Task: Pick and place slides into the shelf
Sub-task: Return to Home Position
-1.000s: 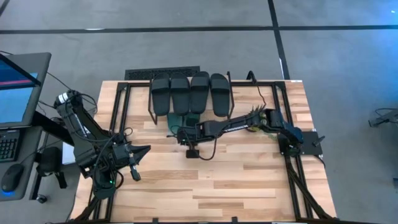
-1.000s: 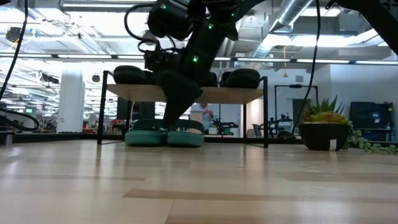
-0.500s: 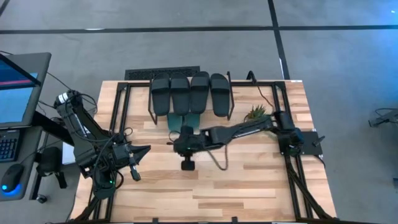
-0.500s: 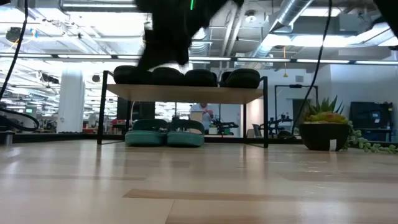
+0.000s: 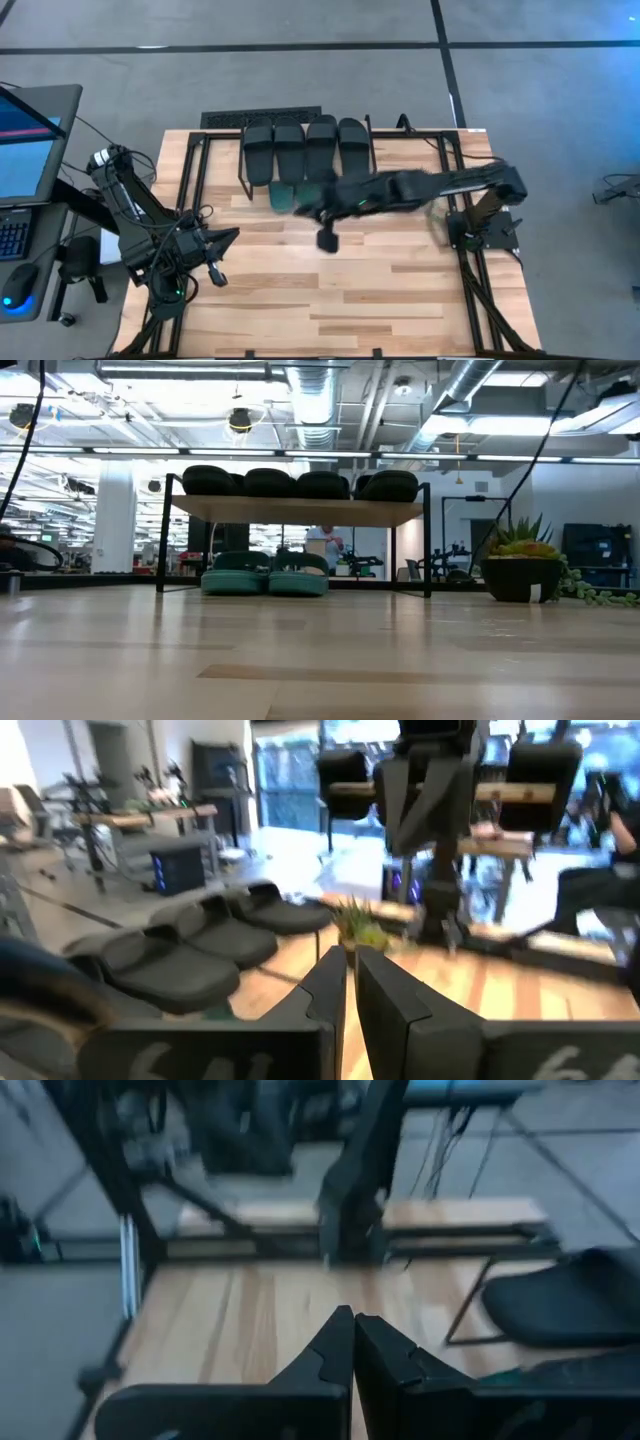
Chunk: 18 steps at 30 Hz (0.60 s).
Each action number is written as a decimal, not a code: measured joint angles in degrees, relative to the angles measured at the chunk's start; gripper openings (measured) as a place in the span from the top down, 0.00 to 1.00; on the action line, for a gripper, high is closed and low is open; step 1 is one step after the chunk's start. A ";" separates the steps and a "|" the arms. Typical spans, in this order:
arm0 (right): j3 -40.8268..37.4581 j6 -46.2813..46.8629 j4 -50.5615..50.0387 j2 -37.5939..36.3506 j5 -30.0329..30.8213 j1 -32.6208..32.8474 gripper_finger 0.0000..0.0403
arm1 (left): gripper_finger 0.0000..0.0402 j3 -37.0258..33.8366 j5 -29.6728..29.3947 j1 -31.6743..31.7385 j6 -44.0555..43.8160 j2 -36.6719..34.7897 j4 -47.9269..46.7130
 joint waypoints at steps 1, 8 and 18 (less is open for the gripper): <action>0.00 0.89 0.06 -1.74 0.80 -0.12 1.00 | 0.97 0.00 -1.39 0.00 0.00 0.00 0.34; 0.00 1.79 -2.61 -11.82 0.95 -0.28 1.00 | 0.97 0.00 -2.12 2.47 0.14 0.00 0.27; 0.00 -11.18 -17.21 -22.94 0.81 1.45 1.00 | 0.97 7.15 -2.15 12.05 13.10 -0.24 4.16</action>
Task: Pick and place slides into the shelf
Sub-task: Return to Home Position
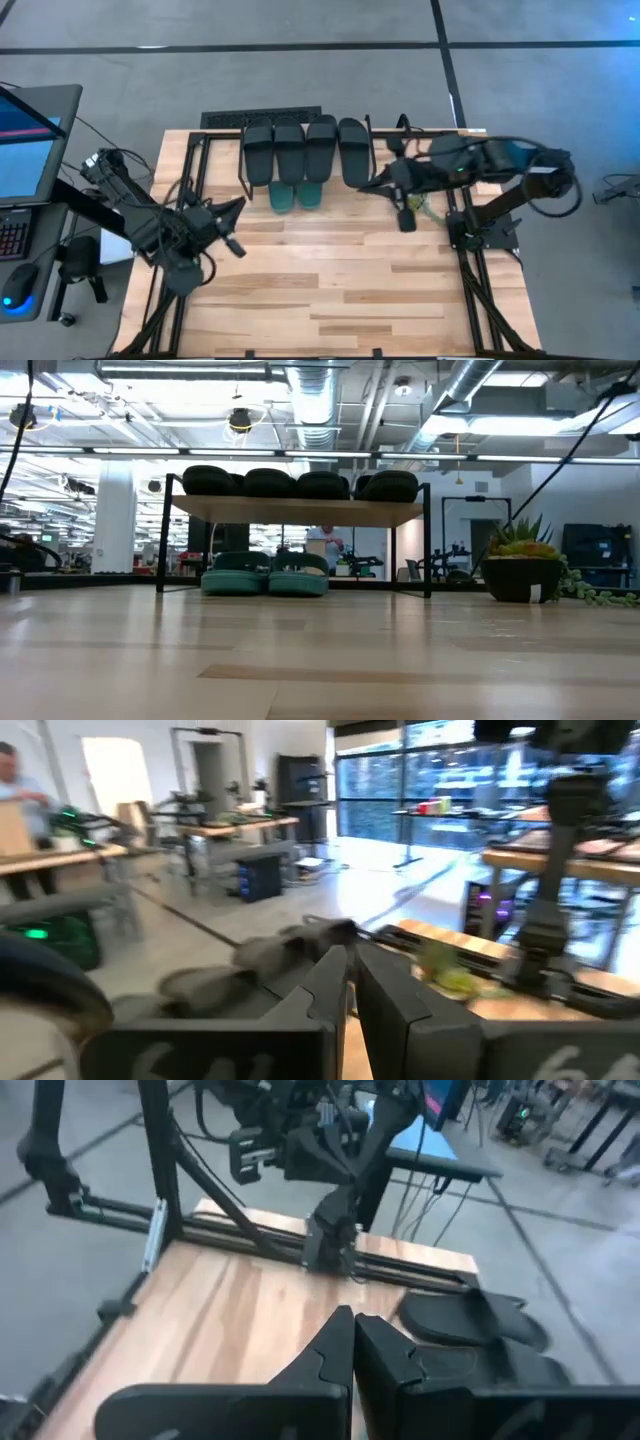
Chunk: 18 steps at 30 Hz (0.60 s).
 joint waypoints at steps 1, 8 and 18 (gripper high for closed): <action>0.00 -1.03 -0.88 -0.78 -0.01 -0.04 1.00 | 0.97 0.57 0.01 1.26 2.98 0.00 1.82; -0.02 -7.69 -4.31 -5.98 -1.72 -0.93 1.00 | 0.97 1.41 15.69 12.09 26.05 0.02 24.74; 0.00 -7.89 -1.38 -9.21 -10.77 -5.49 1.00 | 0.97 1.46 41.59 25.66 61.80 1.60 58.15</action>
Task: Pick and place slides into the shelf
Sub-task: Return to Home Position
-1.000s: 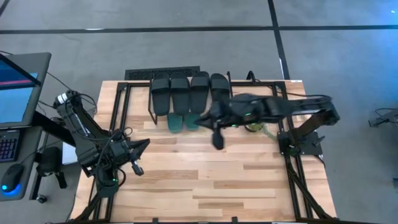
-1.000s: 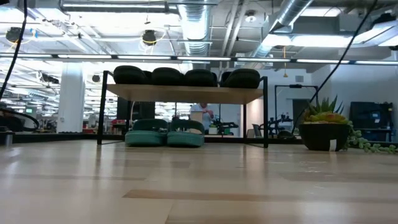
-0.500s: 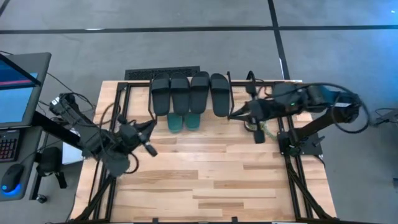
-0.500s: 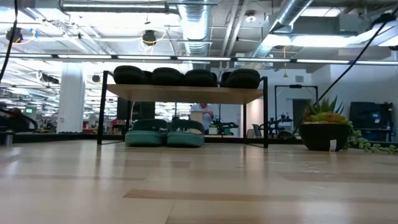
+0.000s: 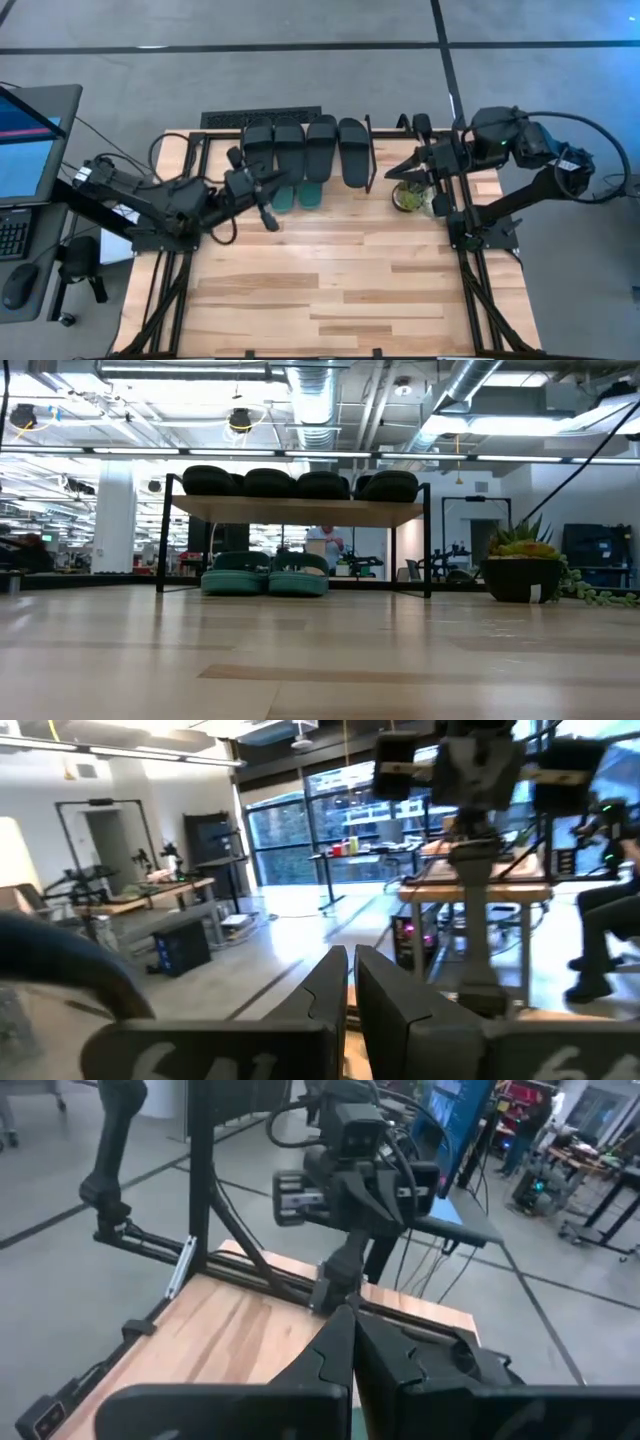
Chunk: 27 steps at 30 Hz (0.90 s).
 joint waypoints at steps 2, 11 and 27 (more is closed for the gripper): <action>0.00 0.06 0.02 0.00 -0.28 -0.73 1.00 | 0.97 0.00 1.61 2.51 0.24 0.00 -0.63; -9.96 5.90 6.88 -5.82 -1.74 -8.04 1.00 | 0.97 -0.66 11.83 11.75 -4.35 -4.83 -9.81; -41.78 14.61 32.88 -23.35 -2.02 -9.88 1.00 | 0.97 -24.75 13.93 12.33 -10.17 -18.42 7.03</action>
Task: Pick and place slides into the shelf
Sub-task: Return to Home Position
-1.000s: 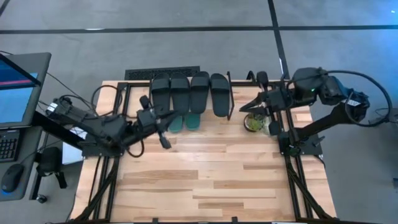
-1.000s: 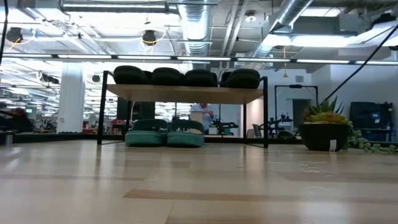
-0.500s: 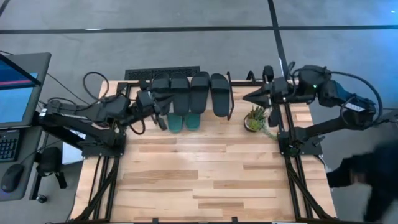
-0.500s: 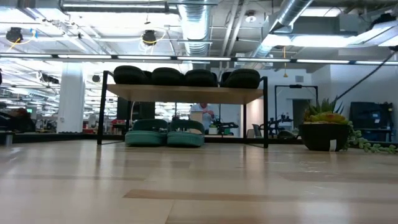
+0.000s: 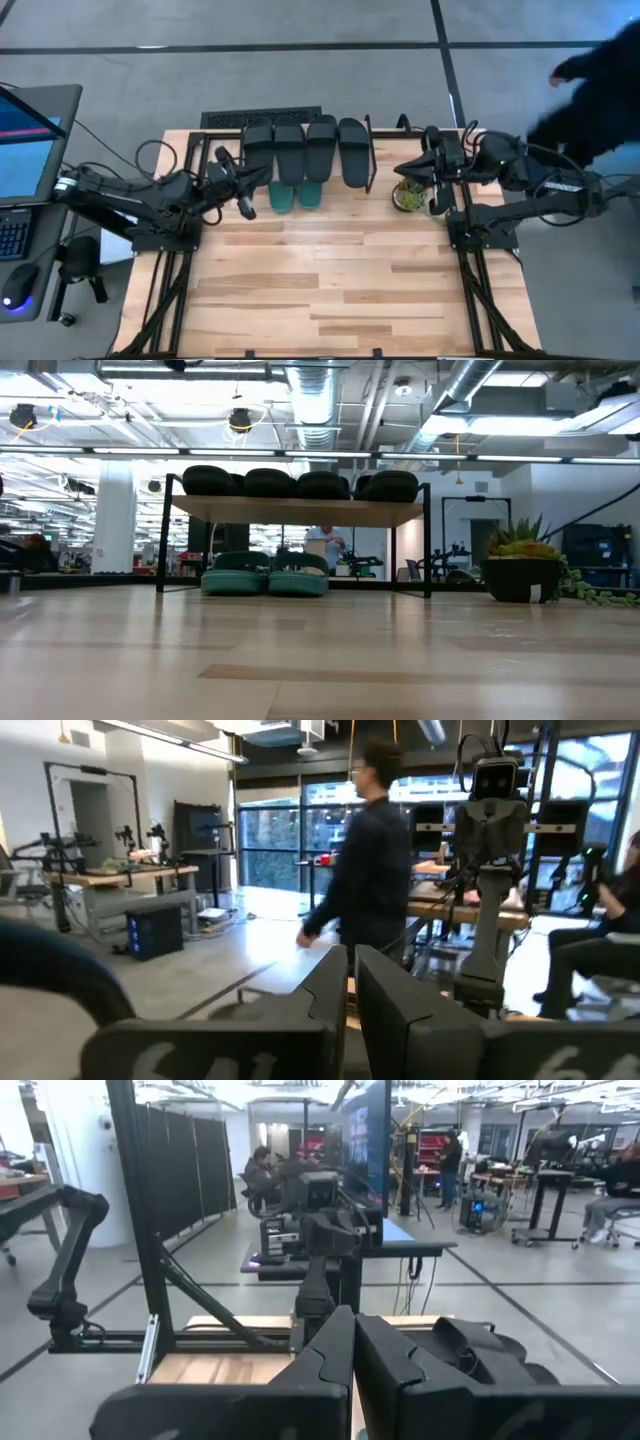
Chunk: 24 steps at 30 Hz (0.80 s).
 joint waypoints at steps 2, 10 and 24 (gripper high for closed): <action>-2.11 0.15 1.26 -0.92 0.04 0.02 1.00 | 0.97 -4.14 0.02 -0.07 -1.10 -0.85 4.06; -13.21 3.98 8.84 -6.43 0.85 -0.05 1.00 | 0.97 -15.83 0.86 -0.09 -3.29 -4.50 16.18; -25.25 9.27 10.88 -21.41 5.31 0.46 1.00 | 0.97 -23.38 -10.02 -7.06 0.27 -18.53 14.21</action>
